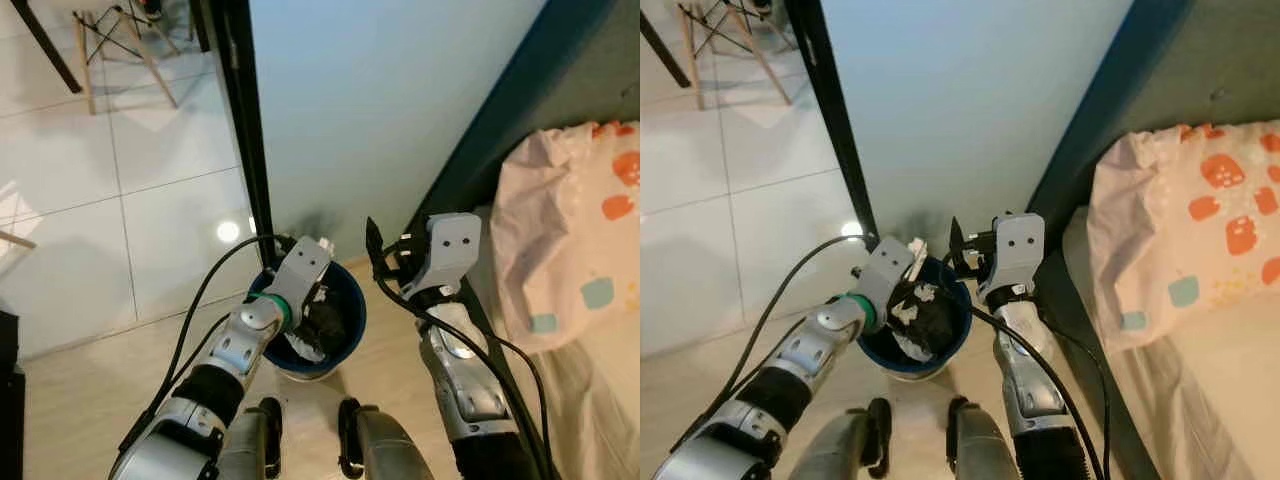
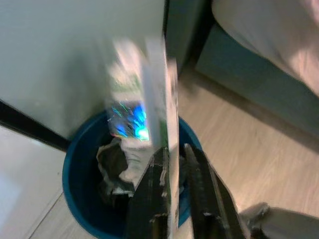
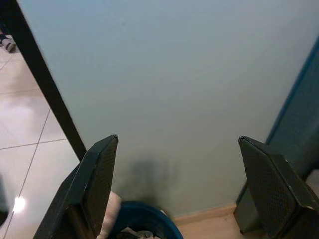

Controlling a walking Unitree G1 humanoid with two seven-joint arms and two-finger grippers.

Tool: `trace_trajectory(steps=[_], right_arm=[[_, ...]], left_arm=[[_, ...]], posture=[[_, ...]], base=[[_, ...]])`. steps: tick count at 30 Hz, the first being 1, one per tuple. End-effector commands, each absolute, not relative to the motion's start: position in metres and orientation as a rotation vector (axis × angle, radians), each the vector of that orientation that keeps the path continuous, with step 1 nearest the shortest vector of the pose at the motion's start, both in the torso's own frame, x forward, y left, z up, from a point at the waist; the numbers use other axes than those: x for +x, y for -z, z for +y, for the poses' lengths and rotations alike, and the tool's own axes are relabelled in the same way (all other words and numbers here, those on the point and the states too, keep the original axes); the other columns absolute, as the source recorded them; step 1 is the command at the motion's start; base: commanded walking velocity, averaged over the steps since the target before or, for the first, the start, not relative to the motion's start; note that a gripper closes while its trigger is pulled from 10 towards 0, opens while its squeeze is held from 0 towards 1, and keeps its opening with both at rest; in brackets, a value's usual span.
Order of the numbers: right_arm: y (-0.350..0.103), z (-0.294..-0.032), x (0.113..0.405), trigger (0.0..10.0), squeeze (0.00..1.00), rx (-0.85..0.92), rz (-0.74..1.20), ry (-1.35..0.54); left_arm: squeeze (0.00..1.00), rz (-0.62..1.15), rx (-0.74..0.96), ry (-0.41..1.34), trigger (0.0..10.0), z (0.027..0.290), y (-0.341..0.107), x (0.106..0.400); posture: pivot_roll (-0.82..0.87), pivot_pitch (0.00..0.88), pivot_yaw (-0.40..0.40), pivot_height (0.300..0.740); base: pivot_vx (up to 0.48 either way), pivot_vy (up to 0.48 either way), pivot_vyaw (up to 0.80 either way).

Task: Clean up the room

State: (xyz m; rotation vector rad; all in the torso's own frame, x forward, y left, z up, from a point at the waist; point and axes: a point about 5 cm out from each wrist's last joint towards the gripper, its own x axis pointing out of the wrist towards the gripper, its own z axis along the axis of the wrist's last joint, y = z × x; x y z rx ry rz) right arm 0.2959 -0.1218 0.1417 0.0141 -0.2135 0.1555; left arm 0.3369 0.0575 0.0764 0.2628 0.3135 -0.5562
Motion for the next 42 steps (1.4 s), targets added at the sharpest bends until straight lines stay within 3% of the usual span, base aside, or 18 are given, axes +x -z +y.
trace_trajectory(steps=[1, 3, 4, 5, 6, 16, 21, 31, 42], right_arm=[[-0.137, -0.128, 0.291, 10.0, 0.00, 0.010, -0.190, -0.126], [-0.137, -0.128, 0.291, 10.0, 0.00, 0.010, -0.190, -0.124], [-0.137, -0.128, 0.291, 10.0, 0.00, 0.011, -0.189, -0.125], [-0.137, -0.128, 0.291, 10.0, 0.00, 0.011, -0.189, -0.125], [-0.137, -0.127, 0.292, 10.0, 0.00, 0.012, -0.189, -0.126], [-0.142, -0.126, 0.297, 10.0, 0.00, 0.018, -0.200, -0.134], [-0.140, -0.121, 0.292, 10.0, 0.00, 0.043, -0.209, -0.152], [-0.142, -0.117, 0.295, 10.0, 0.00, 0.040, -0.219, -0.178], [-0.149, -0.117, 0.303, 10.0, 0.00, 0.038, -0.253, -0.173]], left_arm=[[1.00, 0.325, 0.225, 0.536, 10.0, 0.060, -0.072, 0.339], [1.00, 0.313, 0.219, 0.520, 10.0, 0.061, -0.075, 0.342], [0.89, 0.301, 0.218, 0.502, 10.0, 0.065, -0.077, 0.345], [0.89, 0.301, 0.218, 0.502, 10.0, 0.065, -0.077, 0.345], [0.00, 0.293, 0.218, 0.493, 10.0, 0.068, -0.078, 0.347], [0.00, 0.174, 0.229, 0.354, 10.0, 0.116, -0.084, 0.338], [0.00, 0.078, 0.170, 0.120, 10.0, 0.161, -0.098, 0.315], [0.00, -0.059, 0.120, -0.028, 10.0, 0.172, -0.130, 0.309], [0.00, -0.153, 0.128, -0.037, 10.0, 0.170, -0.164, 0.312]], posture=[[-0.22, 0.290, 0.073, 0.734], [-0.22, 0.282, 0.073, 0.734], [-0.21, 0.275, 0.073, 0.734], [-0.21, 0.275, 0.073, 0.734], [-0.20, 0.269, 0.071, 0.734], [-0.15, 0.218, 0.072, 0.734], [-0.10, 0.165, 0.051, 0.734], [-0.07, 0.080, 0.000, 0.734], [-0.07, 0.046, 0.015, 0.734]], base=[[0.000, 0.000, 0.00], [0.000, 0.000, 0.00], [0.000, 0.000, 0.00], [0.000, 0.000, 0.00], [0.000, 0.000, 0.00], [0.000, 0.000, 0.00], [0.000, 0.000, 0.00], [0.000, 0.000, 0.00], [-0.226, 0.000, 0.00]])
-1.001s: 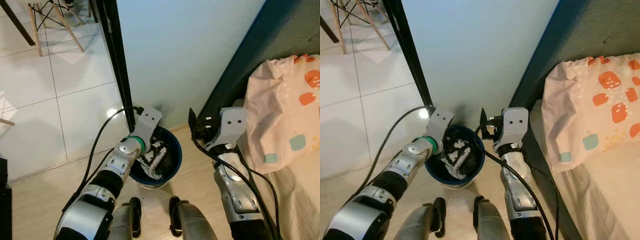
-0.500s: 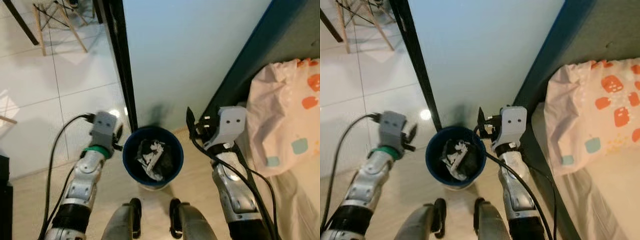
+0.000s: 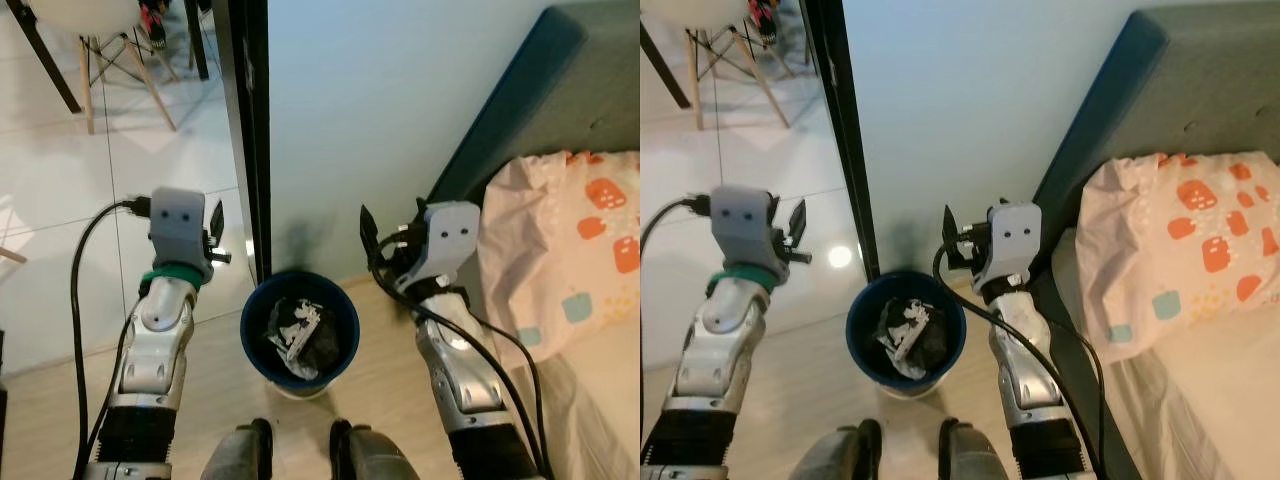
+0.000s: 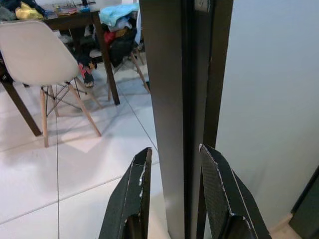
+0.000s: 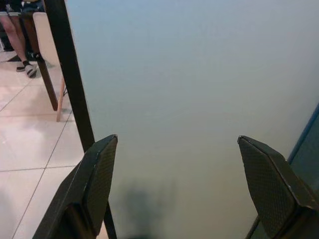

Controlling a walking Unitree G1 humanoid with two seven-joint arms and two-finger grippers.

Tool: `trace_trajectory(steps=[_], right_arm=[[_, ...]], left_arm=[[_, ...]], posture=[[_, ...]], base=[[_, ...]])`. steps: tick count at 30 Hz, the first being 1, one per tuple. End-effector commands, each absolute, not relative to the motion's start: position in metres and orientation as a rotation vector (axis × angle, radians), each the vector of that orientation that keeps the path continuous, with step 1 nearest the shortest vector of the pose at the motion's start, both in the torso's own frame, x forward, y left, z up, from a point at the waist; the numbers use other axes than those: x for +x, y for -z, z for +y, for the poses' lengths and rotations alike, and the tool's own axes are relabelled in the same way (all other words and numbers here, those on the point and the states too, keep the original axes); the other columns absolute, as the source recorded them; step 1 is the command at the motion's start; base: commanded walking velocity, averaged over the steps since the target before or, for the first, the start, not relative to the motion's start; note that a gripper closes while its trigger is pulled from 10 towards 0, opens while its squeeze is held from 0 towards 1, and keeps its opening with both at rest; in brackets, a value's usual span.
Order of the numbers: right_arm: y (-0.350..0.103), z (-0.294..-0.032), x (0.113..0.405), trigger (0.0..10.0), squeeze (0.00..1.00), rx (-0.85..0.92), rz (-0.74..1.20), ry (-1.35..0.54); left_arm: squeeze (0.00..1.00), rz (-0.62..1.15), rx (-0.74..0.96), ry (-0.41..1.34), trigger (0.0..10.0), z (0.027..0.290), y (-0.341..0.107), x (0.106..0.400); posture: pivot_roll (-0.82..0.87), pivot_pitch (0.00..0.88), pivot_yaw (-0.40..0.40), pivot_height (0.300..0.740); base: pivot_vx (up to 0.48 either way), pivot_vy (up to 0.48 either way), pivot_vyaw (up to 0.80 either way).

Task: Clean up the room

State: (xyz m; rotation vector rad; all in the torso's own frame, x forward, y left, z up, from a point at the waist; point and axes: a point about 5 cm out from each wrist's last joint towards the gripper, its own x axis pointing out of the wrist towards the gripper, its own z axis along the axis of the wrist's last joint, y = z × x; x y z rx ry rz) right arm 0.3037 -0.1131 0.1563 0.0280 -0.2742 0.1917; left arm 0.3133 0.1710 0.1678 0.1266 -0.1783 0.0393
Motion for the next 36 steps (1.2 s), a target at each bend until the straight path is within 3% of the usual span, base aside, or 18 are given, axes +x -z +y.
trace_trajectory(steps=[1, 31, 36], right_arm=[[-0.1495, -0.1172, 0.3029, 10.0, 0.00, 0.038, -0.253, -0.173], [-0.1424, -0.1220, 0.3037, 10.0, 0.00, 0.023, -0.232, -0.161], [-0.1413, -0.1227, 0.3039, 10.0, 0.00, 0.027, -0.226, -0.161]], left_arm=[[0.00, -0.153, 0.128, -0.037, 10.0, 0.1697, -0.1636, 0.3119], [0.00, -0.132, 0.130, -0.021, 10.0, 0.1638, -0.1671, 0.3095], [0.00, -0.102, 0.110, 0.011, 10.0, 0.1609, -0.1635, 0.3095]], posture=[[-0.07, 0.046, 0.015, 0.734], [-0.08, 0.054, 0.022, 0.734], [-0.08, 0.051, 0.022, 0.734]], base=[[-0.300, 0.000, 0.00], [-0.326, 0.000, 0.00], [0.000, 0.000, -0.77]])
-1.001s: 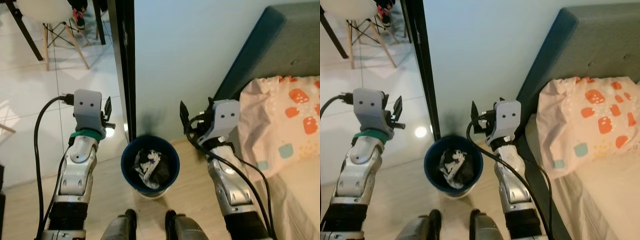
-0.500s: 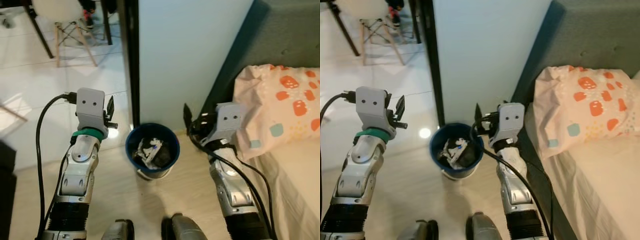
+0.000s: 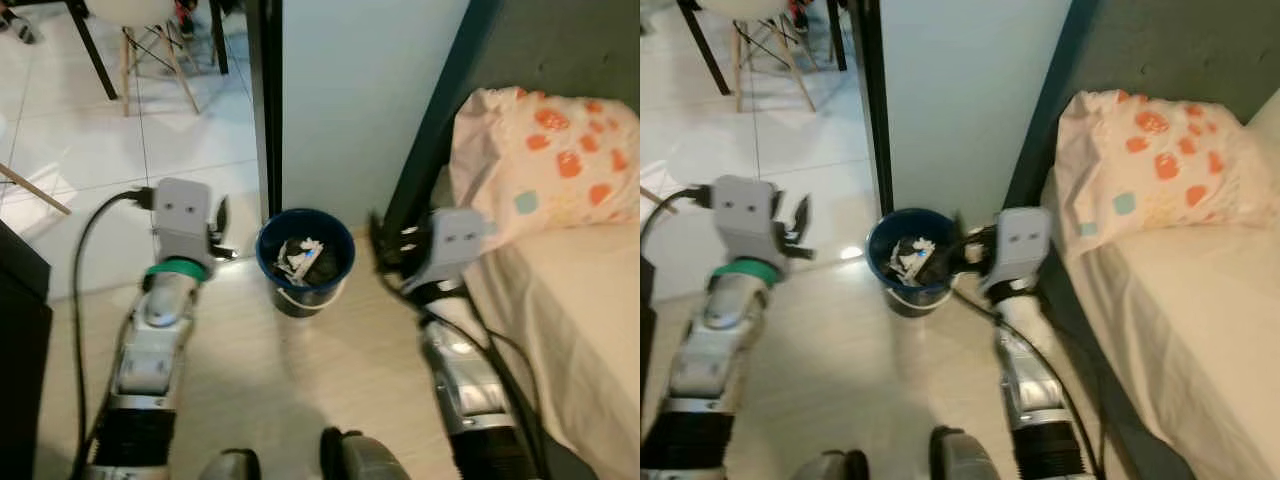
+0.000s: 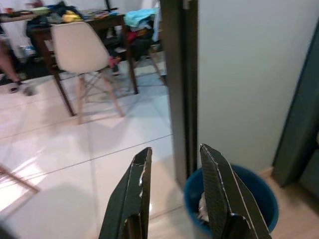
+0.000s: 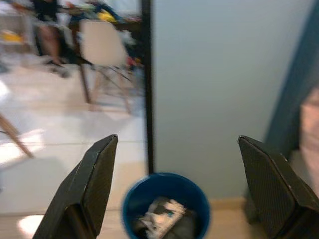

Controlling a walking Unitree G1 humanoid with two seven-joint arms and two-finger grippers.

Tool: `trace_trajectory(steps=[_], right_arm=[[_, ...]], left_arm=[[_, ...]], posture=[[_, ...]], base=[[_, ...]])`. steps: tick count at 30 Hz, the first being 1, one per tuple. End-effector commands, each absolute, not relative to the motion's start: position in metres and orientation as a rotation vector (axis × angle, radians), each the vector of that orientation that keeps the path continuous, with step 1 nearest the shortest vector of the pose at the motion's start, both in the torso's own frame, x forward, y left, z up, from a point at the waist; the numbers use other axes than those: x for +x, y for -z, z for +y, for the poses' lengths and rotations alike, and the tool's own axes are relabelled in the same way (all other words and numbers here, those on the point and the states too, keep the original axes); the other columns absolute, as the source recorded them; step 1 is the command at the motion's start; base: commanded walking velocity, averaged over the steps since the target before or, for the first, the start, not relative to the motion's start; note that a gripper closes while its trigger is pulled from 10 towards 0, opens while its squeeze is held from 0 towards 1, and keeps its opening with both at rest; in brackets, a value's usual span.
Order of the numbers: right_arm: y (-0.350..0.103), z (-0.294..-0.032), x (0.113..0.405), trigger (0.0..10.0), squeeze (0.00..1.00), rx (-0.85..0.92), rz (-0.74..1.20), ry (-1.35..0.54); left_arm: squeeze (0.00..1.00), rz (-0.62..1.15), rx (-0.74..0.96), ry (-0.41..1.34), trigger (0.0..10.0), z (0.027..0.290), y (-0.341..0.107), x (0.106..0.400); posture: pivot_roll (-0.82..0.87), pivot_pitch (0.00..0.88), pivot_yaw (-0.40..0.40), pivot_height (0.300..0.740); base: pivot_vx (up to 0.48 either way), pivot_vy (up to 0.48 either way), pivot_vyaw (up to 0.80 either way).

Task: Clean up the room

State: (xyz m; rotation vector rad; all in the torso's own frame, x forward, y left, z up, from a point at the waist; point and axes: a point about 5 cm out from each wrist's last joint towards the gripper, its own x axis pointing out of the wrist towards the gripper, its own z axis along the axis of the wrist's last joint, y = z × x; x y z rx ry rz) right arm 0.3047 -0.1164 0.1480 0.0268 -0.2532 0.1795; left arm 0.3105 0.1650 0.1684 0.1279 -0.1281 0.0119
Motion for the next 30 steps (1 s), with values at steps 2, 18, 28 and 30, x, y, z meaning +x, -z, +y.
trace_trajectory(steps=[2, 18, 28, 30], right_arm=[[-0.1411, -0.1230, 0.3038, 10.0, 0.00, 0.028, -0.225, -0.161], [-0.1406, -0.1237, 0.3042, 10.0, 0.00, 0.029, -0.221, -0.164], [-0.1401, -0.1236, 0.3038, 10.0, 0.00, 0.032, -0.219, -0.165], [-0.1400, -0.1237, 0.3036, 10.0, 0.00, 0.033, -0.219, -0.164]], left_arm=[[0.00, -0.095, 0.102, 0.021, 10.0, 0.1599, -0.1627, 0.3092], [0.00, -0.076, 0.084, 0.041, 10.0, 0.1575, -0.1605, 0.3088], [0.00, -0.071, 0.082, 0.042, 10.0, 0.1580, -0.1603, 0.3092], [0.00, -0.070, 0.081, 0.043, 10.0, 0.1580, -0.1602, 0.3096]], posture=[[-0.08, 0.051, 0.022, 0.734], [-0.08, 0.051, 0.020, 0.734], [-0.08, 0.055, 0.022, 0.734], [-0.08, 0.055, 0.023, 0.734]], base=[[0.000, 0.000, -0.79], [0.000, 0.000, -0.79], [0.000, 0.000, -0.79], [0.000, 0.000, -0.79]])
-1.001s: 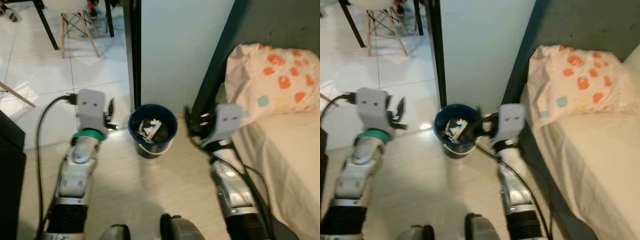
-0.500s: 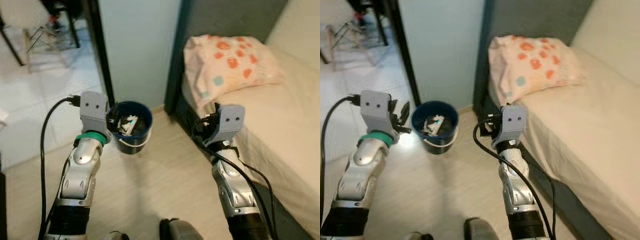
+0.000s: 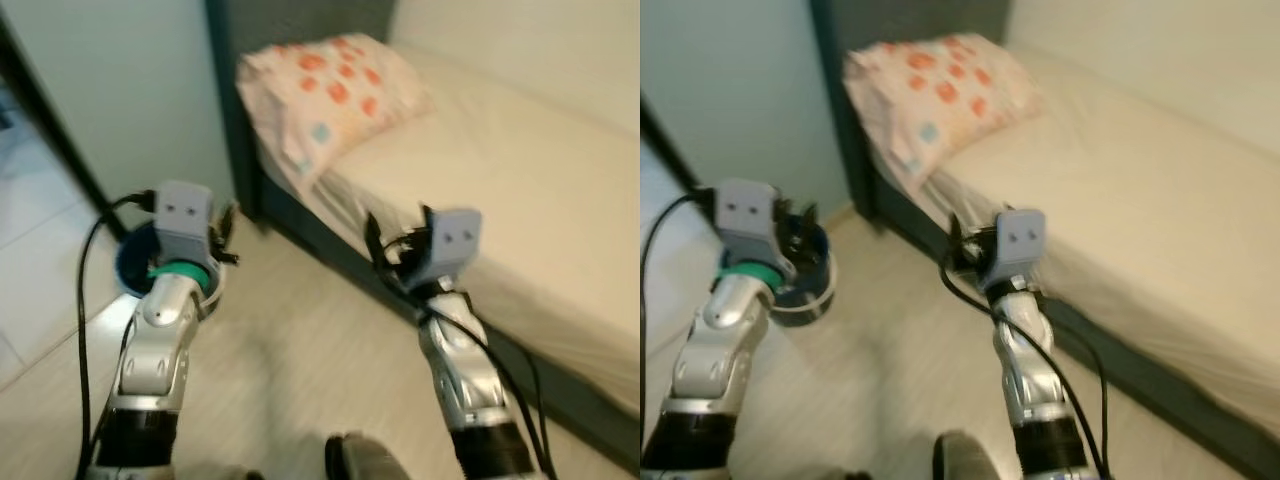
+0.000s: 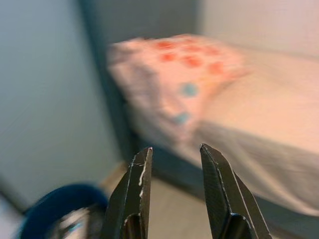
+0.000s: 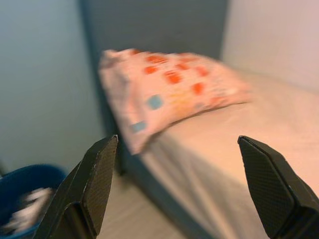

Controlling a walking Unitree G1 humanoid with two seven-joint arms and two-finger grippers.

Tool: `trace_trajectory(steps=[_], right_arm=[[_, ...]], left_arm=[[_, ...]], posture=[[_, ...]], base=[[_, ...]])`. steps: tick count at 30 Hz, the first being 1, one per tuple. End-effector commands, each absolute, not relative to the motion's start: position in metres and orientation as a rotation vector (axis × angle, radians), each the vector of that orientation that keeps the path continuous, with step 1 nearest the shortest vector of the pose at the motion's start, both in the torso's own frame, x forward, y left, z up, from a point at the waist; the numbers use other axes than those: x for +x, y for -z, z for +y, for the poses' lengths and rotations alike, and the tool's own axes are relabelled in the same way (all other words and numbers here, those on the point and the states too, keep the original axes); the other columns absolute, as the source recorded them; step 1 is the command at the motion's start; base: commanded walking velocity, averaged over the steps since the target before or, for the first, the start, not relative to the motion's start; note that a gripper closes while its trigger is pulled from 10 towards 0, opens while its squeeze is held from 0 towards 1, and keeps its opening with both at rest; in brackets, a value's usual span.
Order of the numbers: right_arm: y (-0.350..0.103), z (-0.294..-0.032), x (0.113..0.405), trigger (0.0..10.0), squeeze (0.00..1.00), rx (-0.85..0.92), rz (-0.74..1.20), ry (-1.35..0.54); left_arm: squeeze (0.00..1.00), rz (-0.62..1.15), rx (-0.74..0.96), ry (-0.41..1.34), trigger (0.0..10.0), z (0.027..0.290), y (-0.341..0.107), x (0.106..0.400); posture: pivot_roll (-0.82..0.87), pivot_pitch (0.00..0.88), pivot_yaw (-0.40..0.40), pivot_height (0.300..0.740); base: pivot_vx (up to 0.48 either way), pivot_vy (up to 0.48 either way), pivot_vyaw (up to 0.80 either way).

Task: Clean up the room

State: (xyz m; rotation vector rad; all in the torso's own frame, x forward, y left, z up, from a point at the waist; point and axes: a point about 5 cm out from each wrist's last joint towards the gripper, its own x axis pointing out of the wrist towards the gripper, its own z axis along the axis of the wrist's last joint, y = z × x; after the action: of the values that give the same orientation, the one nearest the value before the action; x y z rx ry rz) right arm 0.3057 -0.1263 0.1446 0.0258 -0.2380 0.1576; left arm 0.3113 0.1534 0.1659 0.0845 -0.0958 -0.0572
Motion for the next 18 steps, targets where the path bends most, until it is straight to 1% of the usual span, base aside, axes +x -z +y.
trace_trajectory(steps=[1, 18], right_arm=[[-0.140, -0.124, 0.304, 10.0, 0.00, 0.033, -0.219, -0.164], [-0.142, -0.128, 0.305, 10.0, 0.00, 0.030, -0.224, -0.152]], left_arm=[[0.00, -0.070, 0.081, 0.043, 10.0, 0.158, -0.160, 0.310], [0.00, -0.107, 0.062, 0.081, 10.0, 0.145, -0.171, 0.320]], posture=[[-0.08, 0.055, 0.023, 0.734], [-0.10, 0.050, 0.022, 0.734]], base=[[0.000, 0.000, -0.79], [0.000, 0.000, -0.79]])
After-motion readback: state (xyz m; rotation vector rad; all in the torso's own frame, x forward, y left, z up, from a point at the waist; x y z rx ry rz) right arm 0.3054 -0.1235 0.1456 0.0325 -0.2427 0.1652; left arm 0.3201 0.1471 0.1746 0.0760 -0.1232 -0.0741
